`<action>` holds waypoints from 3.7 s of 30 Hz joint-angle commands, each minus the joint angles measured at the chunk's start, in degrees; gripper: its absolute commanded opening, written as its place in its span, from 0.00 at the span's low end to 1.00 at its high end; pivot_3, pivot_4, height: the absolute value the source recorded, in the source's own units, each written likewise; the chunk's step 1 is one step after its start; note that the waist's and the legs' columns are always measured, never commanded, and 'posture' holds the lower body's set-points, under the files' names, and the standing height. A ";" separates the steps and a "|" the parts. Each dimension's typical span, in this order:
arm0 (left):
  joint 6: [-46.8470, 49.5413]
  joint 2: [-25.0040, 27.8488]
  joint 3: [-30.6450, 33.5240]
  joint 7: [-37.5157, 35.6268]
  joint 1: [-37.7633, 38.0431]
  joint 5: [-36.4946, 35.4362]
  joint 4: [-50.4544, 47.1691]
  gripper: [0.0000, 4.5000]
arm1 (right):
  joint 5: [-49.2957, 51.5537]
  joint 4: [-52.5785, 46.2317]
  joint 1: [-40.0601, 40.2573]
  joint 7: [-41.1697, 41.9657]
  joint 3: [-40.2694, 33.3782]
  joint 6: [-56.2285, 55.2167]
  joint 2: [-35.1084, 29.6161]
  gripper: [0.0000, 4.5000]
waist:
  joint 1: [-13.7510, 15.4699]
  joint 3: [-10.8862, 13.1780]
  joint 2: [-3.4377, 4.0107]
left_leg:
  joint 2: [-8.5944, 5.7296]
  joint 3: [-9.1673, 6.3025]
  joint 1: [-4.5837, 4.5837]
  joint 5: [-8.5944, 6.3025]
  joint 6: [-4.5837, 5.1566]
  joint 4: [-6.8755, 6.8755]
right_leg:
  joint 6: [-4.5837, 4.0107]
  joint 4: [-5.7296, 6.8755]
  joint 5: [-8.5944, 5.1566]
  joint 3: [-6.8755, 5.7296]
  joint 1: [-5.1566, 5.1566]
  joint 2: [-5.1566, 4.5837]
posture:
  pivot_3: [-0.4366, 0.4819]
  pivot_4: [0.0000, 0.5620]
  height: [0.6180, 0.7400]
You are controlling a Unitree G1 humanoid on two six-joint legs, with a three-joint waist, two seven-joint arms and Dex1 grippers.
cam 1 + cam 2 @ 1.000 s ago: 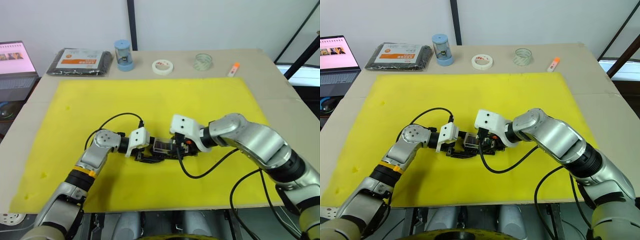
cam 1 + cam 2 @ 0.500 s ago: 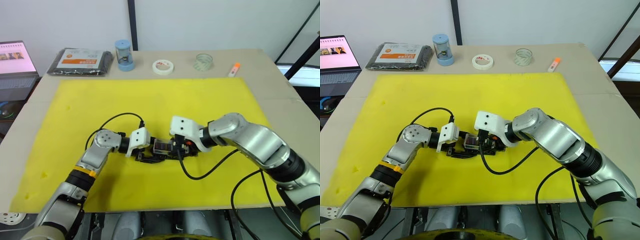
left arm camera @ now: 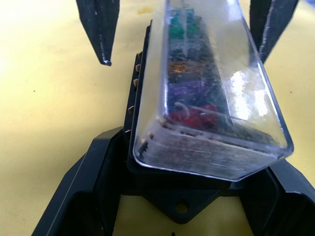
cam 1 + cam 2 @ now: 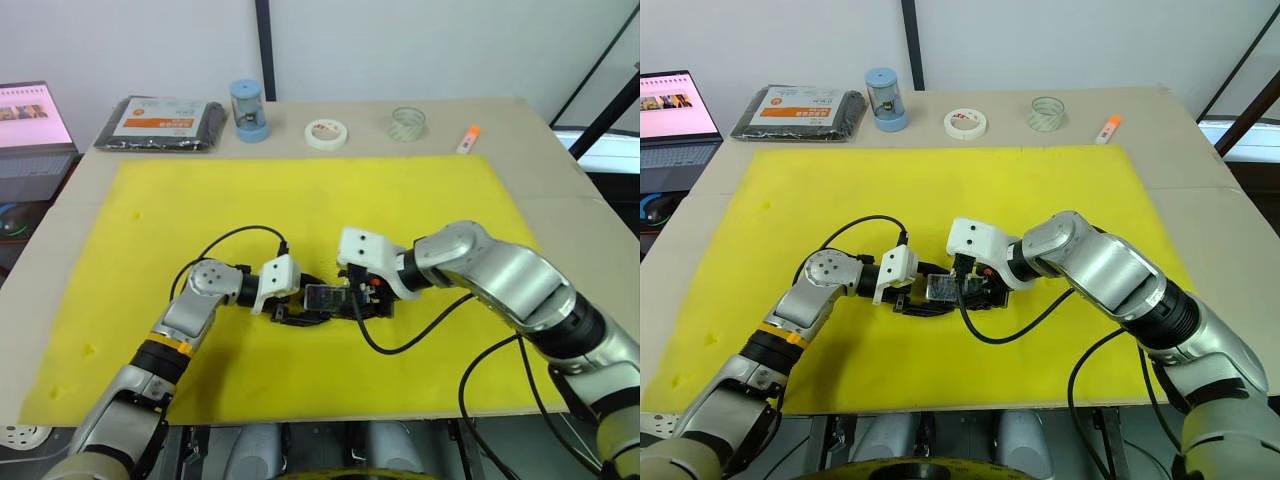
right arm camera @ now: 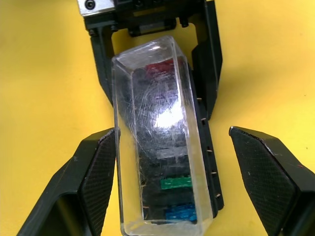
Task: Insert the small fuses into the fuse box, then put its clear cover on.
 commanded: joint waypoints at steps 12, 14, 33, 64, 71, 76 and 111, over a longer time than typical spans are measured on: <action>0.78 -0.22 0.12 0.51 0.15 0.82 -0.24 0.61 | 1.68 -1.01 -1.46 0.12 -4.49 1.79 0.73 0.85 | 0.03 0.00 0.00 | 0.00 0.00 -0.01 0.00 0.00 0.00 | 0.00 0.00 0.00 0.00 0.00 0.00 | 0.48 0.27 1.00; 0.78 -0.22 0.10 0.47 0.11 0.82 -0.29 0.61 | 1.83 -1.49 -1.18 0.24 -4.47 2.05 0.56 0.85 | 0.03 0.00 0.00 | 0.00 0.00 -0.01 0.00 0.00 0.00 | 0.00 0.00 0.00 0.00 0.00 0.00 | 0.48 0.27 1.00; 0.96 -0.31 -0.03 0.43 0.69 0.79 -0.78 0.61 | 8.46 -4.84 0.42 1.32 -17.12 -1.96 2.51 0.85 | 0.17 0.00 0.00 | 0.00 -0.04 -0.04 0.00 0.01 0.00 | 0.00 -0.01 0.00 -0.02 0.00 -0.01 | 0.48 0.27 1.00; 2.21 0.25 0.29 0.62 1.45 0.46 -2.68 0.61 | -5.39 16.16 17.61 -0.14 -6.06 -25.80 5.63 0.01 | -0.05 -0.18 0.19 | 0.00 0.02 0.03 -0.08 0.14 0.00 | 0.00 -0.02 0.00 -0.02 0.05 0.01 | 0.48 0.27 1.00; 3.26 0.93 0.54 0.96 2.91 0.39 -5.05 0.61 | -7.61 18.09 19.66 3.16 -5.20 -29.97 3.84 0.01 | -0.08 -0.74 0.26 | 0.04 0.01 0.25 -0.16 0.29 0.01 | 0.01 -0.05 -0.02 -0.02 0.26 0.06 | 0.48 0.27 1.00; 3.46 1.80 0.82 1.19 3.40 0.65 -6.09 0.61 | -3.71 13.38 18.72 3.65 -9.56 -29.05 5.02 0.01 | -0.06 -0.73 0.27 | 0.05 -0.01 0.15 -0.17 0.29 0.00 | 0.01 -0.05 -0.02 -0.02 0.20 0.06 | 0.48 0.27 1.00; 34.94 35.23 46.83 0.74 31.88 -23.99 -39.25 1.00 | 3.70 6.91 35.53 26.44 -47.68 -32.26 -34.37 0.99 | -0.05 0.14 0.62 | 0.01 0.11 0.00 -0.15 0.20 -0.13 | -0.19 -0.36 -0.14 -0.09 0.01 -0.18 | 0.48 0.27 1.00</action>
